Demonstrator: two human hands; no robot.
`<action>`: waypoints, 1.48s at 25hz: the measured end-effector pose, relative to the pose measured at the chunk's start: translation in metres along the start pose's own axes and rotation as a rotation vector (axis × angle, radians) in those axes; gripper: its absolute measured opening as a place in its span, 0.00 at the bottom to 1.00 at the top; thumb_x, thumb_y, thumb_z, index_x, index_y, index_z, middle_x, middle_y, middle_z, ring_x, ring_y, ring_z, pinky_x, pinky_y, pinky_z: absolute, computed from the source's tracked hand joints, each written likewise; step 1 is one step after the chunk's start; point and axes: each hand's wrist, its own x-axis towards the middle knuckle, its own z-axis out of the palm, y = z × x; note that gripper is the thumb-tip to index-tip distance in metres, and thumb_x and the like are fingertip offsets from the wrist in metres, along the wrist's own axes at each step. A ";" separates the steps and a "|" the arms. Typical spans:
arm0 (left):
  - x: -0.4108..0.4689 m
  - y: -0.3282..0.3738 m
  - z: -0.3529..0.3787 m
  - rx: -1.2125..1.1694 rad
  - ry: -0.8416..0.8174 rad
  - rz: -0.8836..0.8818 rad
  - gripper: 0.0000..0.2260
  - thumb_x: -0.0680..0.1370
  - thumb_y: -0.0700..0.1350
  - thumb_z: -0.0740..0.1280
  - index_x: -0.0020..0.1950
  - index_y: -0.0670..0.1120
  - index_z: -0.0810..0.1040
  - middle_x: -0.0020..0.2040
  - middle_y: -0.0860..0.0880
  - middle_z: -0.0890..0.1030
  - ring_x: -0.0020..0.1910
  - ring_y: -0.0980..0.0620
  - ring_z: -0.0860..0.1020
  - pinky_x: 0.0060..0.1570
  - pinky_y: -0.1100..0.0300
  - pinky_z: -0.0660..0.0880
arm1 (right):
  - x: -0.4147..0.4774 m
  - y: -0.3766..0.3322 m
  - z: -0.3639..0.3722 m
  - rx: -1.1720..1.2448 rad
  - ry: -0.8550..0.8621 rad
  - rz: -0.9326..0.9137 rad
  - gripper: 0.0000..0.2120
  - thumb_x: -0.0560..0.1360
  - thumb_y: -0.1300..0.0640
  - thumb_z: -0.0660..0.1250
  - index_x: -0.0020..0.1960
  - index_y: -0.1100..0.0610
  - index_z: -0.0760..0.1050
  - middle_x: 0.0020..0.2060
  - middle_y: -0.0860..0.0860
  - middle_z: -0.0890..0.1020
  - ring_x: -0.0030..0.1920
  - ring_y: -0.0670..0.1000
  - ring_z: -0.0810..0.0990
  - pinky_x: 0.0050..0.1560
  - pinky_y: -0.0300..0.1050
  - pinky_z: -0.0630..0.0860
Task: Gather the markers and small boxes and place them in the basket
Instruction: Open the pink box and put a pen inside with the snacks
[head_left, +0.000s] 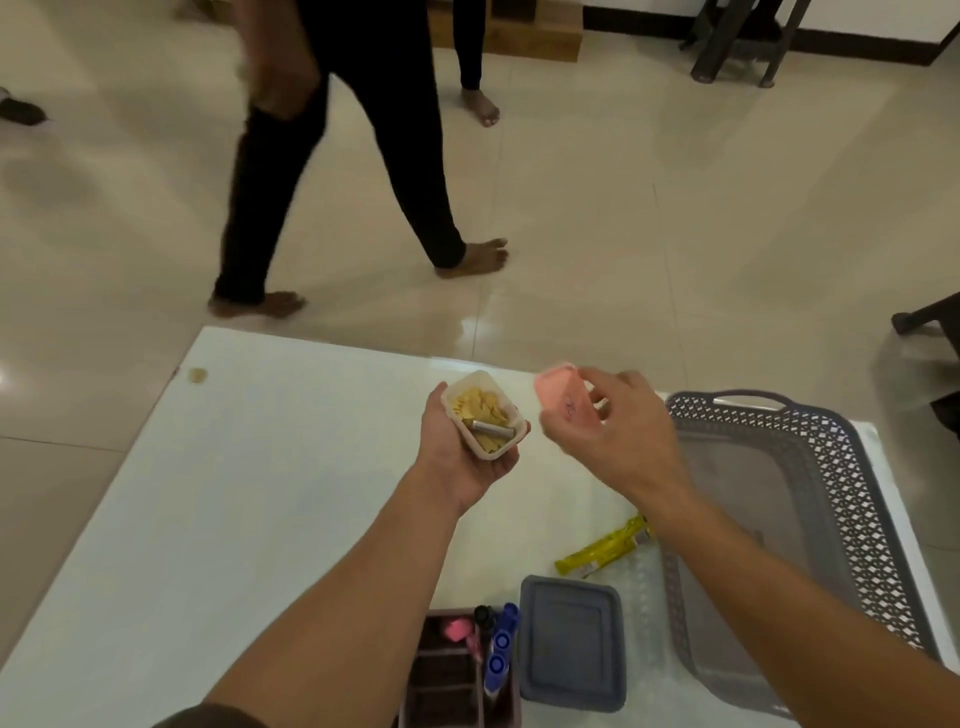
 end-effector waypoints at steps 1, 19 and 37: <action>-0.002 0.001 0.006 0.014 -0.021 0.009 0.22 0.79 0.60 0.55 0.56 0.44 0.79 0.49 0.42 0.81 0.41 0.44 0.80 0.38 0.57 0.74 | 0.000 -0.018 -0.005 0.037 -0.006 -0.060 0.24 0.64 0.37 0.72 0.58 0.42 0.79 0.45 0.44 0.74 0.43 0.44 0.79 0.46 0.40 0.77; -0.034 -0.002 0.038 0.016 -0.115 0.027 0.17 0.77 0.54 0.59 0.48 0.47 0.84 0.46 0.47 0.83 0.43 0.47 0.83 0.39 0.56 0.78 | -0.001 -0.057 0.011 -0.208 -0.165 -0.149 0.25 0.67 0.37 0.67 0.59 0.49 0.76 0.46 0.50 0.69 0.51 0.52 0.73 0.47 0.47 0.78; -0.035 0.007 0.031 0.249 -0.025 0.207 0.34 0.68 0.63 0.74 0.66 0.42 0.78 0.51 0.43 0.85 0.50 0.41 0.84 0.51 0.47 0.79 | -0.016 -0.036 0.029 0.825 -0.380 0.473 0.18 0.79 0.40 0.65 0.56 0.53 0.81 0.51 0.54 0.86 0.48 0.53 0.86 0.46 0.47 0.83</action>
